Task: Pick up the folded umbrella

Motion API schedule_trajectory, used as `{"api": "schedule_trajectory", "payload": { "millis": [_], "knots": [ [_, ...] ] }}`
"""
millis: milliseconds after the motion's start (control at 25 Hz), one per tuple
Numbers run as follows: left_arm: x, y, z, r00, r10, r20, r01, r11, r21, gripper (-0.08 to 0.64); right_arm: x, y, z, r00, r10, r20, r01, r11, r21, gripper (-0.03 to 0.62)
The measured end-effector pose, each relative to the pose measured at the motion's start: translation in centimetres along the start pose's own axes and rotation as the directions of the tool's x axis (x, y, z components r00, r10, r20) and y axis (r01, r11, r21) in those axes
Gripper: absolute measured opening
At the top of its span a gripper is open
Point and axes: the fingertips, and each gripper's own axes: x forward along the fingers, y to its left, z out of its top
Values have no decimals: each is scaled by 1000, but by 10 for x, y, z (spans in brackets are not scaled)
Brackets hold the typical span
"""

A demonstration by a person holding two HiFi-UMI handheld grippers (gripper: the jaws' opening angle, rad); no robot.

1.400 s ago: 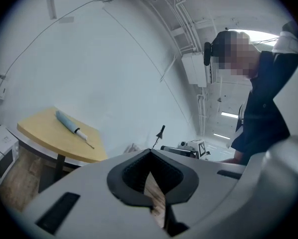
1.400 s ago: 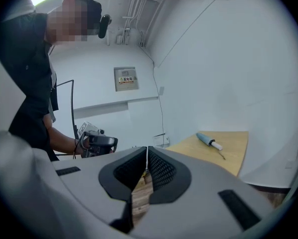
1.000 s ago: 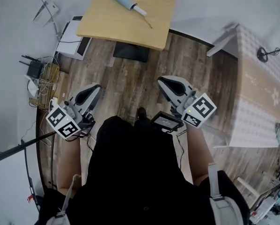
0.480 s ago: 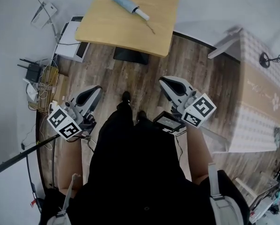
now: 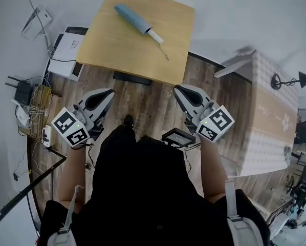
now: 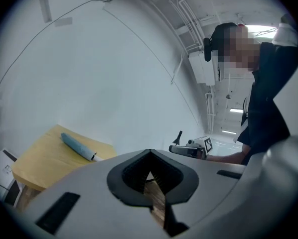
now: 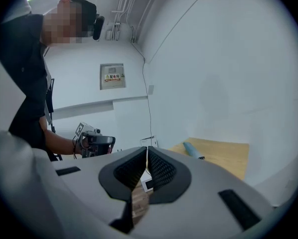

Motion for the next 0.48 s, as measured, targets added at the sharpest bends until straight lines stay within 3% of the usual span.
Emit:
{"api": "schedule_trajectory", "payload": {
  "millis": [280, 480],
  "knots": [
    [5, 43, 12, 999, -40, 11, 40, 998, -44, 11, 39, -6, 26, 1000, -24, 1, 24, 999, -25, 20],
    [28, 62, 3, 999, -52, -9, 51, 995, -83, 11, 43, -25, 20, 999, -35, -19, 35, 999, 10, 21]
  ]
}}
